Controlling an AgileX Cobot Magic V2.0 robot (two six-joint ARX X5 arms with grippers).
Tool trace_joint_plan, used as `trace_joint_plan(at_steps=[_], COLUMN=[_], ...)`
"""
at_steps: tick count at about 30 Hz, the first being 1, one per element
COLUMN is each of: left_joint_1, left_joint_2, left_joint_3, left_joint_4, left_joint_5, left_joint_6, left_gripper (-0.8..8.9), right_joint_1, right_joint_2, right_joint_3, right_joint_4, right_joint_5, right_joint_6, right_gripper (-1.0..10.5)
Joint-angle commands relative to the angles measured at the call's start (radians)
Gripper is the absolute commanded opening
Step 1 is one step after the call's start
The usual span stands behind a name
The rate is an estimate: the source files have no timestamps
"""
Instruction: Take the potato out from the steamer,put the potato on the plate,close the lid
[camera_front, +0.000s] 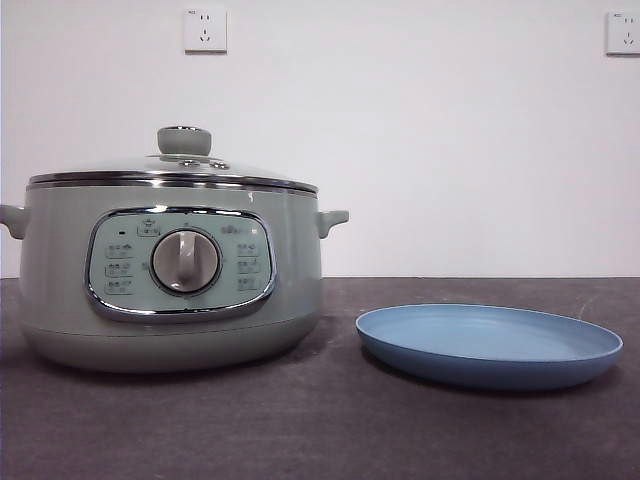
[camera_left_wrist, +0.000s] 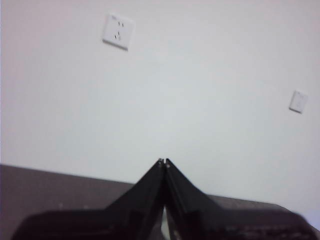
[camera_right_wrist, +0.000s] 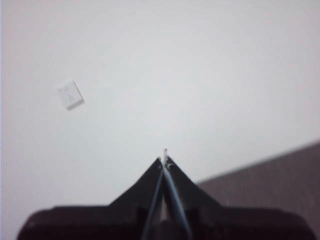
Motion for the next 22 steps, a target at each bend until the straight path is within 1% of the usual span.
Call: trace_joint_plan(at_steps=[1, 3, 8, 10, 13, 15, 18, 20, 22], left_joint_1=[0.003, 0.003, 0.003, 0.003, 0.003, 0.003, 0.002, 0.002, 0.001], left_joint_2=[0.085, 0.146, 0.333, 0.415, 0.534, 0.613, 0.729, 0.803, 0.871], left_joint_3=[0.14, 0.226, 0.48, 0.587, 0.736, 0.83, 0.959, 1.03, 1.088], left_joint_4=[-0.039, -0.068, -0.205, -0.282, -0.412, -0.505, -0.656, -0.751, -0.834], left_joint_5=[-0.005, -0.001, 0.0, 0.007, 0.082, 0.146, 0.245, 0.291, 0.317], left_joint_6=[0.083, 0.126, 0.225, 0.258, 0.296, 0.299, 0.346, 0.372, 0.389], left_gripper=[-0.06, -0.06, -0.06, -0.06, -0.06, -0.06, -0.06, -0.06, -0.06], right_joint_1=[0.003, 0.003, 0.003, 0.003, 0.003, 0.003, 0.004, 0.016, 0.042], right_joint_2=[0.096, 0.164, 0.364, 0.449, 0.57, 0.65, 0.767, 0.837, 0.898], right_joint_3=[0.162, 0.265, 0.549, 0.658, 0.809, 0.903, 1.043, 1.128, 1.201], right_joint_4=[-0.048, -0.091, -0.232, -0.291, -0.373, -0.426, -0.531, -0.611, -0.698], right_joint_5=[-0.021, -0.062, -0.191, -0.273, -0.415, -0.507, -0.64, -0.686, -0.682], right_joint_6=[-0.095, -0.144, -0.27, -0.306, -0.326, -0.338, -0.393, -0.447, -0.504], right_gripper=[-0.1, -0.1, -0.1, -0.1, -0.1, -0.1, -0.1, -0.1, -0.1])
